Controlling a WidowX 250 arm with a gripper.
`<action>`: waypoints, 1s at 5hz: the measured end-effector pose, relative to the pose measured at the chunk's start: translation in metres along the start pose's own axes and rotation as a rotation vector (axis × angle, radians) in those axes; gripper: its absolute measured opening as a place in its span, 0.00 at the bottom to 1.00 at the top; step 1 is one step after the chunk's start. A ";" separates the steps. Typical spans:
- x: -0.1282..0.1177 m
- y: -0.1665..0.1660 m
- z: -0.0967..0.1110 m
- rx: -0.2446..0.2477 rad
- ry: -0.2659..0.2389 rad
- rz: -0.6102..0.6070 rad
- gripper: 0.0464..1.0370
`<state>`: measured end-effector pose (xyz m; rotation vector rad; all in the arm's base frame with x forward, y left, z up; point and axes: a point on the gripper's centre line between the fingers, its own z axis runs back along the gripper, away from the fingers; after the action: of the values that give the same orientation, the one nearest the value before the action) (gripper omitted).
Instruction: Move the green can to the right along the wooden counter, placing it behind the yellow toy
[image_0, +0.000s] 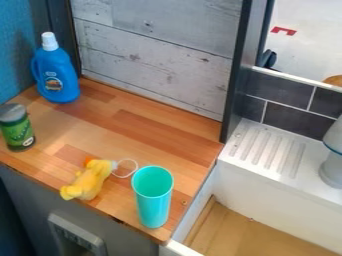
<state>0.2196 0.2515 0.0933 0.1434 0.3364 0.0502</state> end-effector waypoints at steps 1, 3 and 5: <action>-0.005 0.000 -0.016 0.023 0.058 0.002 0.96; 0.000 0.008 -0.031 0.076 0.086 0.014 0.96; 0.012 0.009 -0.033 0.082 0.010 -0.090 0.96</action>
<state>0.2200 0.2655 0.0598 0.2090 0.3550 -0.0519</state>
